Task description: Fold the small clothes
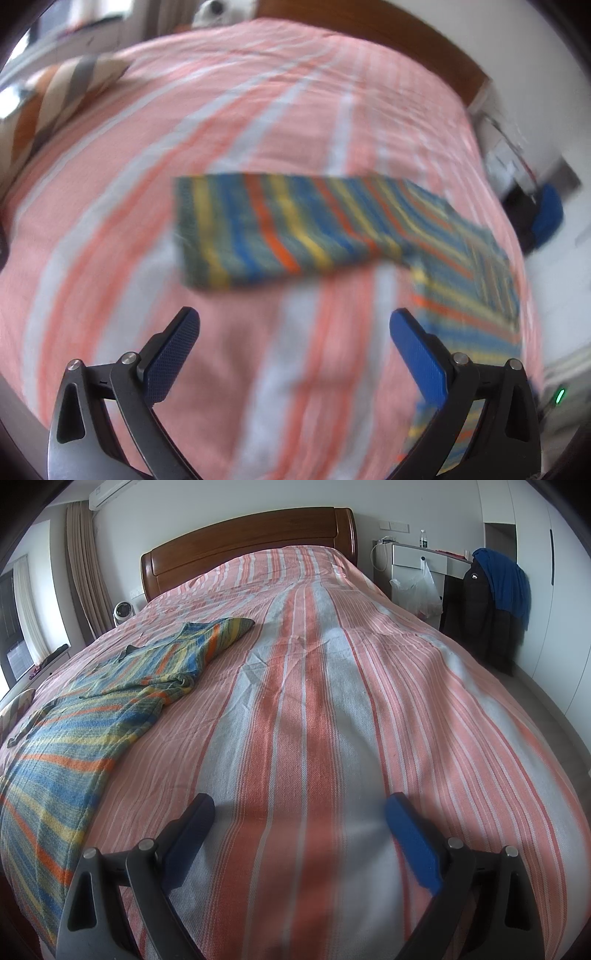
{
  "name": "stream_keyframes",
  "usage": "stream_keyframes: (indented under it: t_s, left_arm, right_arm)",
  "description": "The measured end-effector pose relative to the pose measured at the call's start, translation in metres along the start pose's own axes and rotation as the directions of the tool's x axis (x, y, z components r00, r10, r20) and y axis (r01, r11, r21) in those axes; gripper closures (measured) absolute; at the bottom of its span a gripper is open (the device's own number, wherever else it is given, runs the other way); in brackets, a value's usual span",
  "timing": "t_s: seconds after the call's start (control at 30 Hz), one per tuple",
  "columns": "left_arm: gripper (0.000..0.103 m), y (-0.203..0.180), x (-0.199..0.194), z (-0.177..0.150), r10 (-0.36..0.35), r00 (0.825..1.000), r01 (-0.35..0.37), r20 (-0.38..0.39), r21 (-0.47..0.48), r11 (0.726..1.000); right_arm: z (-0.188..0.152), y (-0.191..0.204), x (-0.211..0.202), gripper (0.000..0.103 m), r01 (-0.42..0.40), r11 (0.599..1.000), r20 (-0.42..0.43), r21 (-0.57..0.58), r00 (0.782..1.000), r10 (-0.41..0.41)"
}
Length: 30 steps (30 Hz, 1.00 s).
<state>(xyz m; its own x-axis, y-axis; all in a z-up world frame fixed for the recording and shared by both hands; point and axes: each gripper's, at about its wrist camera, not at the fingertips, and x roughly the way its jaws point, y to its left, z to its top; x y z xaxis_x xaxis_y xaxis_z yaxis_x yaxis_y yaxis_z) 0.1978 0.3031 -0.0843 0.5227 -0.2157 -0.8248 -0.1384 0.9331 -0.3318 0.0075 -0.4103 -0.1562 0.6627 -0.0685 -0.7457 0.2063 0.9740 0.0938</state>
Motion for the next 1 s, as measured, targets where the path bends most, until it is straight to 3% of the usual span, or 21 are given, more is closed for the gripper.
stream_keyframes:
  t_s: [0.1, 0.17, 0.23, 0.27, 0.33, 0.37, 0.4, 0.53, 0.6, 0.7, 0.8, 0.9, 1.0]
  left_arm:
    - [0.002, 0.025, 0.009, 0.024, 0.107, 0.994, -0.109, -0.036, -0.070, 0.992]
    - [0.003, 0.032, 0.021, 0.034, 0.120, 0.990, -0.127, -0.075, -0.088, 0.988]
    - [0.014, 0.032, 0.041, 0.037, 0.094, 0.986, -0.108, -0.139, -0.094, 0.990]
    - [0.025, 0.031, 0.051, 0.038, 0.087, 0.983, -0.104, -0.164, -0.098, 0.990]
    - [0.030, 0.028, 0.068, 0.041, 0.114, 0.975, -0.135, -0.190, -0.103, 0.986]
    - [0.047, 0.026, 0.070, 0.043, 0.142, 0.973, -0.163, -0.182, -0.101, 0.982]
    - [0.097, 0.024, 0.071, 0.045, 0.176, 0.969, -0.194, -0.173, -0.094, 0.976]
    - [0.101, -0.002, 0.053, 0.064, 0.189, 0.977, -0.198, -0.095, -0.087, 0.976]
    - [0.101, -0.046, 0.029, 0.078, 0.184, 0.983, -0.184, -0.013, 0.002, 0.983]
    - [0.102, -0.120, 0.003, 0.089, 0.116, 0.990, -0.126, 0.074, 0.154, 0.980]
    - [0.102, -0.220, -0.011, 0.084, 0.029, 0.992, -0.071, 0.122, 0.360, 0.930]
    - [0.102, -0.312, -0.006, 0.055, -0.049, 0.993, -0.018, 0.111, 0.538, 0.843]
    - [0.102, -0.381, 0.018, 0.015, -0.096, 0.993, 0.028, 0.069, 0.646, 0.763]
  right_arm:
    - [0.000, 0.000, 0.000, 0.010, 0.000, 1.000, 0.002, -0.001, 1.000, 0.000]
    - [0.000, 0.001, 0.000, 0.010, 0.001, 1.000, 0.004, -0.002, 1.000, -0.001]
    - [-0.001, 0.001, 0.000, 0.010, 0.002, 1.000, 0.007, -0.003, 1.000, -0.002]
    - [-0.001, 0.001, 0.000, 0.010, 0.002, 1.000, 0.006, -0.003, 1.000, -0.002]
    - [0.000, 0.001, 0.000, 0.010, 0.002, 1.000, 0.006, -0.003, 1.000, -0.002]
    - [-0.001, 0.001, 0.000, 0.010, 0.002, 1.000, 0.006, -0.003, 1.000, -0.002]
    - [-0.001, 0.001, 0.000, 0.010, 0.002, 1.000, 0.006, -0.003, 1.000, -0.002]
    - [-0.001, 0.001, 0.000, 0.010, 0.001, 1.000, 0.007, -0.003, 1.000, -0.001]
    - [-0.001, 0.000, 0.000, 0.010, 0.000, 1.000, 0.009, -0.002, 1.000, 0.000]
    - [-0.001, 0.001, -0.001, 0.010, 0.000, 1.000, 0.013, -0.002, 1.000, 0.000]
    - [-0.001, 0.001, -0.002, 0.010, -0.002, 1.000, 0.015, -0.001, 1.000, 0.002]
    - [-0.002, 0.001, -0.002, 0.010, -0.002, 1.000, 0.016, 0.000, 1.000, 0.002]
    - [-0.002, 0.001, -0.002, 0.010, -0.002, 1.000, 0.016, 0.000, 1.000, 0.002]
